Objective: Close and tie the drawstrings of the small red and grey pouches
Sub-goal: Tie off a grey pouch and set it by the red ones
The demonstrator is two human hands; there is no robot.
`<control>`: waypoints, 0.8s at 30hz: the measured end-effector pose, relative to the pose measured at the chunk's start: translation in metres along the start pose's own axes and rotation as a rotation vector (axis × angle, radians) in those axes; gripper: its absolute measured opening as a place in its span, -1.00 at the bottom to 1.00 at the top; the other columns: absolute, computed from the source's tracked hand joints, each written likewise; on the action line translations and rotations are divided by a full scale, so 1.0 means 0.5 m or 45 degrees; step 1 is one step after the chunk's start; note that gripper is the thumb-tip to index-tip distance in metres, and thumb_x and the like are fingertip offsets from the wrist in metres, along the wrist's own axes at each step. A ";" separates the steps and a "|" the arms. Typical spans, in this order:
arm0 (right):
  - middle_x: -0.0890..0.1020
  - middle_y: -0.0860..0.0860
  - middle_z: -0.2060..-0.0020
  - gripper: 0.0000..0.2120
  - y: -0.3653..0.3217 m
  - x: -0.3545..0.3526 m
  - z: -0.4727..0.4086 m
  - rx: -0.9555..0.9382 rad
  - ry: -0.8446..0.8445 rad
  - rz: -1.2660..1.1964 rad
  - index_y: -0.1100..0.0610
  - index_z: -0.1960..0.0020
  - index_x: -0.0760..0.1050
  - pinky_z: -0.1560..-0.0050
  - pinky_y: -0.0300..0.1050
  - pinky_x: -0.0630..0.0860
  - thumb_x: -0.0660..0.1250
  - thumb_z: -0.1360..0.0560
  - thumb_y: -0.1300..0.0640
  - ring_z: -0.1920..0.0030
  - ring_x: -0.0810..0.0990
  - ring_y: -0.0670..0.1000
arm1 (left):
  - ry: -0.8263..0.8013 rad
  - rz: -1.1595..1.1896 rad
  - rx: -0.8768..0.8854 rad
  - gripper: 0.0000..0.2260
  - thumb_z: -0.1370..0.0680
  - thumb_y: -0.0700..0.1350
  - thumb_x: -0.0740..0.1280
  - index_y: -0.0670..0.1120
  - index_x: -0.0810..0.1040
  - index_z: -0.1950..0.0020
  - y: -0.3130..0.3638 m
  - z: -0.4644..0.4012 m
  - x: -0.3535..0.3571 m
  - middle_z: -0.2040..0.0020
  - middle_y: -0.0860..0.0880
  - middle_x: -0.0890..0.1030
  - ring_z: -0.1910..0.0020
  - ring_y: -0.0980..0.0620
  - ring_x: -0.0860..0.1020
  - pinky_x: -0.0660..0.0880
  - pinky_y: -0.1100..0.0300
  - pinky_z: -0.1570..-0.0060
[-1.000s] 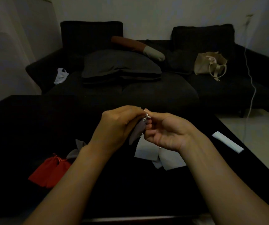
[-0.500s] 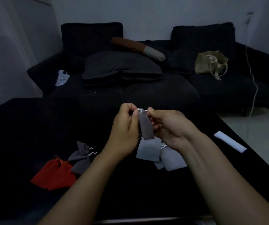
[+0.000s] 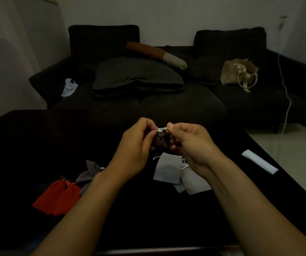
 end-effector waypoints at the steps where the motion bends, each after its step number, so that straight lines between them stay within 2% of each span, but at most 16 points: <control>1: 0.61 -0.03 0.39 -0.76 0.001 0.001 0.000 0.014 -0.012 -0.014 0.14 0.19 0.65 0.30 -0.26 0.49 0.32 -0.60 0.11 0.32 0.50 -0.12 | 0.027 0.081 -0.025 -0.94 -0.62 -0.23 0.26 -0.10 0.49 -0.04 0.000 0.003 0.002 0.08 0.01 0.58 0.22 0.06 0.62 0.58 0.24 0.23; 3: 0.61 0.02 0.32 -0.78 0.002 0.001 -0.002 0.034 -0.016 -0.056 0.17 0.14 0.66 0.30 -0.25 0.51 0.33 -0.60 0.10 0.29 0.51 -0.10 | 0.086 0.268 -0.124 -0.94 -0.62 -0.25 0.27 -0.14 0.51 -0.05 0.002 0.007 0.008 0.09 -0.01 0.61 0.25 0.06 0.65 0.59 0.24 0.24; 6: 0.59 0.11 0.23 -0.77 -0.001 0.004 -0.003 0.044 -0.018 -0.146 0.26 0.06 0.63 0.31 -0.28 0.51 0.32 -0.60 0.11 0.28 0.50 -0.08 | 0.178 0.700 -0.376 -0.91 -0.63 -0.24 0.25 -0.16 0.55 -0.04 0.006 0.008 0.017 0.16 -0.03 0.63 0.25 0.15 0.64 0.57 0.31 0.25; 8: 0.58 0.08 0.26 -0.78 -0.002 0.008 -0.002 0.059 -0.045 -0.213 0.27 0.05 0.61 0.30 -0.29 0.51 0.31 -0.60 0.12 0.31 0.49 -0.10 | 0.223 0.949 -0.539 -0.87 -0.62 -0.16 0.28 -0.19 0.59 0.00 0.010 0.008 0.019 0.24 -0.03 0.66 0.29 0.16 0.65 0.54 0.34 0.29; 10: 0.58 0.07 0.25 -0.76 -0.002 0.011 0.000 0.079 -0.075 -0.237 0.31 -0.01 0.60 0.27 -0.28 0.51 0.31 -0.60 0.12 0.31 0.49 -0.11 | 0.213 1.070 -0.642 -0.81 -0.59 -0.09 0.32 -0.21 0.63 0.03 0.008 0.007 0.023 0.22 -0.04 0.70 0.25 0.12 0.68 0.55 0.34 0.27; 12: 0.57 0.12 0.19 -0.71 -0.001 0.013 0.001 0.089 -0.077 -0.217 0.38 -0.10 0.58 0.26 -0.28 0.51 0.30 -0.60 0.13 0.29 0.48 -0.10 | 0.195 1.093 -0.684 -0.80 -0.57 -0.10 0.36 -0.24 0.65 0.01 0.002 0.007 0.024 0.10 -0.13 0.72 0.12 0.03 0.70 0.58 0.29 0.17; 14: 0.56 0.14 0.16 -0.68 -0.001 0.014 0.001 0.074 -0.077 -0.200 0.41 -0.16 0.56 0.26 -0.28 0.51 0.30 -0.60 0.14 0.28 0.47 -0.09 | 0.199 1.087 -0.699 -0.84 -0.54 -0.14 0.40 -0.23 0.67 0.01 -0.005 0.008 0.022 0.06 -0.16 0.72 0.05 -0.03 0.70 0.59 0.25 0.09; 17: 0.57 0.09 0.23 -0.73 0.001 0.014 -0.002 0.047 -0.080 -0.178 0.38 -0.11 0.59 0.26 -0.29 0.52 0.30 -0.60 0.17 0.28 0.48 -0.10 | 0.199 1.091 -0.702 -0.89 -0.52 -0.22 0.40 -0.23 0.67 0.02 -0.014 0.007 0.019 0.08 -0.17 0.72 0.07 -0.02 0.70 0.60 0.25 0.09; 20: 0.59 0.07 0.26 -0.77 0.005 0.012 -0.005 0.048 -0.062 -0.131 0.34 -0.06 0.61 0.24 -0.29 0.52 0.30 -0.60 0.17 0.30 0.49 -0.11 | 0.194 1.010 -0.709 -0.91 -0.55 -0.21 0.38 -0.18 0.67 0.05 -0.021 0.004 0.018 0.11 -0.13 0.71 0.07 0.02 0.69 0.58 0.28 0.10; 24: 0.59 0.05 0.31 -0.80 0.008 0.013 -0.011 -0.029 0.019 0.053 0.22 0.11 0.65 0.29 -0.30 0.50 0.31 -0.60 0.17 0.32 0.49 -0.13 | 0.212 0.970 -0.677 -0.88 -0.59 -0.22 0.32 -0.17 0.64 0.09 -0.024 0.000 0.023 0.21 -0.06 0.70 0.15 0.10 0.68 0.55 0.35 0.19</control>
Point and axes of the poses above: each hand's wrist, its own z-axis away from the middle knuckle, its own x-axis out of the palm, y = z × x, the point moved 3 cm from there along -z, towards the middle knuckle
